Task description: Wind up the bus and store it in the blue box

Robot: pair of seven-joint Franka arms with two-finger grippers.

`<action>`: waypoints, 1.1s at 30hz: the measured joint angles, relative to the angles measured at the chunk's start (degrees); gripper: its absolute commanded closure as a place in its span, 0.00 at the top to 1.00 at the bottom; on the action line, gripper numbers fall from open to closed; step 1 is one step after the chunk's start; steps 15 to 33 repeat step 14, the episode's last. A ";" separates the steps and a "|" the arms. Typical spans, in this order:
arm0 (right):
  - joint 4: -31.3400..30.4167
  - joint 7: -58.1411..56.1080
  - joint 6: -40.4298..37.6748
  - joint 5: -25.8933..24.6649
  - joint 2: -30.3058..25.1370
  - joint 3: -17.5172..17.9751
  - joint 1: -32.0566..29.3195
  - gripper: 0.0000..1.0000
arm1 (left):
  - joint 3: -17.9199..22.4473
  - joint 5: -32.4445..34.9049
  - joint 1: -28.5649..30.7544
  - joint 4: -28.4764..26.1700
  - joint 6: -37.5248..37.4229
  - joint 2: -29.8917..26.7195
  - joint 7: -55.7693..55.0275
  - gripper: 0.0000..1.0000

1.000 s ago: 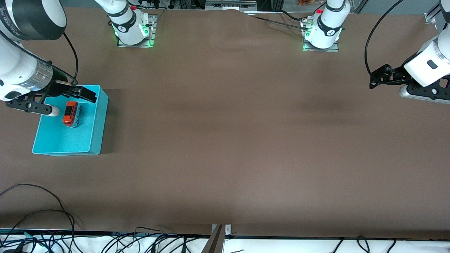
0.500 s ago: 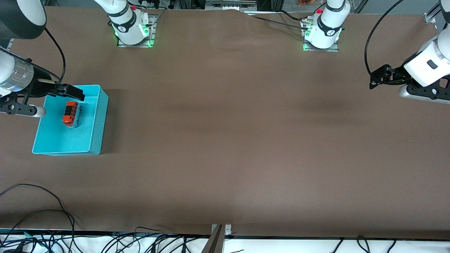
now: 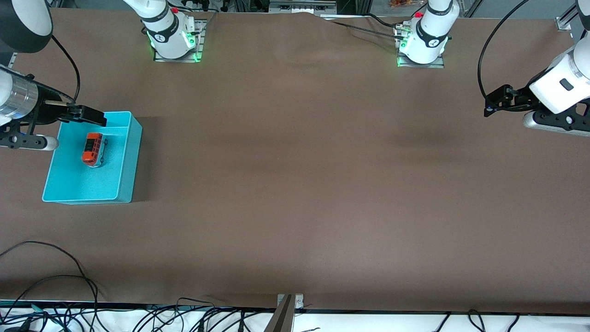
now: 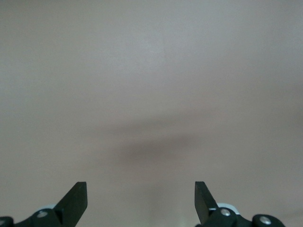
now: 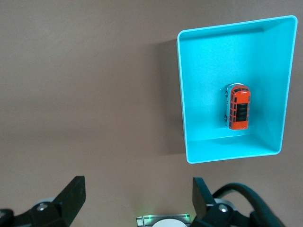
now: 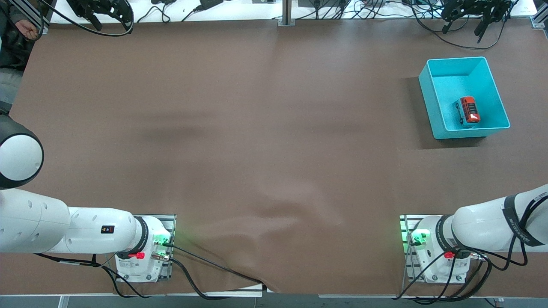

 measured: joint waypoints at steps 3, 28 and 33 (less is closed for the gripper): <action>0.05 -1.30 -0.09 0.00 0.00 -0.56 -0.06 1.00 | 0.00 0.00 0.00 0.00 0.00 0.00 0.00 1.00; 0.06 -4.26 -1.11 0.00 0.00 -1.00 -0.04 1.00 | 0.00 -0.01 0.00 0.00 0.00 0.00 0.00 1.00; 0.06 -4.26 -1.11 0.00 0.00 -1.00 -0.04 1.00 | 0.00 -0.01 0.00 0.00 0.00 0.00 0.00 1.00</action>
